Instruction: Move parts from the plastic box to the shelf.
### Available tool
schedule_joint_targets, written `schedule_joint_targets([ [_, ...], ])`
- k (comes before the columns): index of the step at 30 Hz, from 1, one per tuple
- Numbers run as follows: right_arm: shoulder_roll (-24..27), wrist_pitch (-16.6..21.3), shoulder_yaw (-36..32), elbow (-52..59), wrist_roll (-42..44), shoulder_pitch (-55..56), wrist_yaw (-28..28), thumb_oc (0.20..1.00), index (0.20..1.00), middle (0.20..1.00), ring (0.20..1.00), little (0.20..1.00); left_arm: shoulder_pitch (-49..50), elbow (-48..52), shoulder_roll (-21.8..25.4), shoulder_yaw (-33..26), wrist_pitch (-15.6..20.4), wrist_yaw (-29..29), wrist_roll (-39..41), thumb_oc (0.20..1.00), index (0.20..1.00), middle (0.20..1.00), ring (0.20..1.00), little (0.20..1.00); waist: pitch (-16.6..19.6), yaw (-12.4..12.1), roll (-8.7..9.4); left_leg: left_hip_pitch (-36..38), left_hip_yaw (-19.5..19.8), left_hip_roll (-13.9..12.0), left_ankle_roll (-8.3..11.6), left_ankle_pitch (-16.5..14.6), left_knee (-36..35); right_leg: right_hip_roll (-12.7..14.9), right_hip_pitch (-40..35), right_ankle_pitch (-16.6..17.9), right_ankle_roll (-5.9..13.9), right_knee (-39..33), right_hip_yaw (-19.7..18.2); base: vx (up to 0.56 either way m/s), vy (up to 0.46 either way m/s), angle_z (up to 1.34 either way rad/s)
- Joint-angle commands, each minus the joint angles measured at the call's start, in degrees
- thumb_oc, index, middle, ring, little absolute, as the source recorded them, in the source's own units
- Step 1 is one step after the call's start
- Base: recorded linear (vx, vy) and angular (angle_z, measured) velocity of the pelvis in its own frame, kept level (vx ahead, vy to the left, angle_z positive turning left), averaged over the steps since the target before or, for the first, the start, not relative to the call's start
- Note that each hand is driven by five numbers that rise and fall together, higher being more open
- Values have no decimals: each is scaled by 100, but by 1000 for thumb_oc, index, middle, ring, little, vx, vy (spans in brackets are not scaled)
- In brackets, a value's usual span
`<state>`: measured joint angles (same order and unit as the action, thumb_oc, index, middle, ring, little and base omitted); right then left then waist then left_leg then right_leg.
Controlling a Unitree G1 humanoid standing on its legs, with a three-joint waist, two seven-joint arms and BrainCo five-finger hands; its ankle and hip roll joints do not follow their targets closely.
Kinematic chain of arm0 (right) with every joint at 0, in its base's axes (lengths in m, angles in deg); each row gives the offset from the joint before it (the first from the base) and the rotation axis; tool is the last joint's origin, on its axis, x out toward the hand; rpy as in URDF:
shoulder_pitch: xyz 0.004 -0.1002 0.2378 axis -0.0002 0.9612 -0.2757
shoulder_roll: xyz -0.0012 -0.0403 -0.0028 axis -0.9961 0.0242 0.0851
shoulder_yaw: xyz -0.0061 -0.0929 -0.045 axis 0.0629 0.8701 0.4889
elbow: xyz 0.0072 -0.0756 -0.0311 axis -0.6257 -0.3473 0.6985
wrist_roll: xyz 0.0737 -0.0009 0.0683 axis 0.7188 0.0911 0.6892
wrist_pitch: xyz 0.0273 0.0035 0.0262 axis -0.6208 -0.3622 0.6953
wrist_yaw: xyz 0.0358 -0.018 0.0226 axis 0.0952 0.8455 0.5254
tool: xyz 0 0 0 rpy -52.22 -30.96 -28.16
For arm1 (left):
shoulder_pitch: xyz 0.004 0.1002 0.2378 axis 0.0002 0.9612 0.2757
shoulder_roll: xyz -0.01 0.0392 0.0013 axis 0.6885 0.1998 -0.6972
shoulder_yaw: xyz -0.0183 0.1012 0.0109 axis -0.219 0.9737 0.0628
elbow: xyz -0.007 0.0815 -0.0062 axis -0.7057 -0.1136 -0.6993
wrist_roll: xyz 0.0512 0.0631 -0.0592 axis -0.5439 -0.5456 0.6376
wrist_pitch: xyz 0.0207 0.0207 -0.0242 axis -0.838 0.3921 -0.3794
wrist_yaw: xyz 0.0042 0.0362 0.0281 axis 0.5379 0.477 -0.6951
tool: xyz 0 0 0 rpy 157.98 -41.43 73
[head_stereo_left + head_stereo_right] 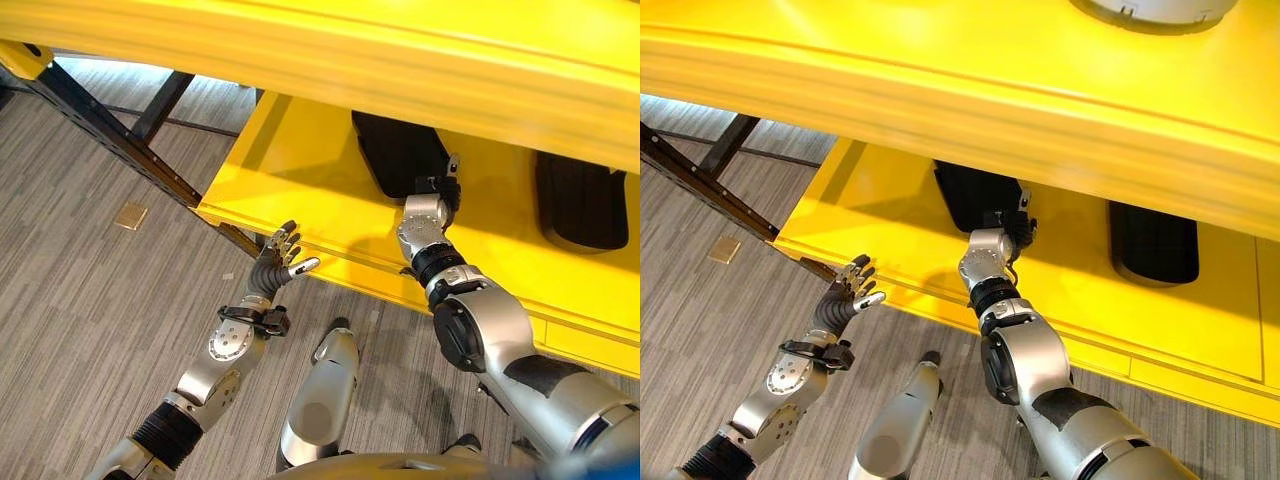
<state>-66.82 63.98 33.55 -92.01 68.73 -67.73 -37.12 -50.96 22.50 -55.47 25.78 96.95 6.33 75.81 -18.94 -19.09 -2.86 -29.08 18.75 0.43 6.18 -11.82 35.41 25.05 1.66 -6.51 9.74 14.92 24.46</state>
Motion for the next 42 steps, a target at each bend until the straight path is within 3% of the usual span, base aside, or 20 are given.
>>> schedule_joint_targets([
  [1,-176,-107,-624,-565,223,840,-712,1000,1000,1000,1000,1000,-395,191,-21,-231,342,70,87,1000,1000,1000,1000,1000,-444,-208,-268,330,-221,-154,-209,392,-643,29,427,-241,15,1392,-205,-67,31,-3],
  [4,-211,-94,-565,-490,114,825,-751,1000,1000,1000,1000,1000,-377,209,-25,-251,361,84,91,1000,1000,1000,1000,1000,-419,-189,-226,390,-233,-206,-195,295,-688,-14,390,-312,62,1383,-260,29,-19,0],
  [5,-225,-92,-529,-441,57,816,-764,1000,1000,1000,1000,1000,-370,210,-25,-256,363,86,89,1000,1000,1000,1000,1000,-445,-204,-238,363,-231,-195,-197,435,-719,5,427,-199,21,1344,-218,0,0,0],
  [12,-381,26,-261,10,-129,783,-706,1000,1000,1000,1000,1000,-365,147,-26,-296,405,120,20,1000,1000,1000,1000,1000,-436,-138,-158,470,-279,-275,-170,506,-871,-36,412,-145,13,1255,-252,-10,3,-3],
  [25,-361,-10,616,1868,-2531,1117,-1545,1000,1000,1000,1000,1000,-282,258,48,-469,566,248,-160,1000,1000,1000,1000,1000,-452,3,7,502,-305,-313,-164,585,-920,-74,403,-54,4,1201,-281,-23,-2,-3],
  [42,-127,-468,994,3677,-4462,1339,-2202,1000,1000,1000,1000,1000,-182,334,31,-561,562,291,-390,1000,1000,1000,1000,1000,-468,150,79,507,-356,-349,-168,641,-941,-76,464,-26,-3,1244,-380,-1,0,-1],
])
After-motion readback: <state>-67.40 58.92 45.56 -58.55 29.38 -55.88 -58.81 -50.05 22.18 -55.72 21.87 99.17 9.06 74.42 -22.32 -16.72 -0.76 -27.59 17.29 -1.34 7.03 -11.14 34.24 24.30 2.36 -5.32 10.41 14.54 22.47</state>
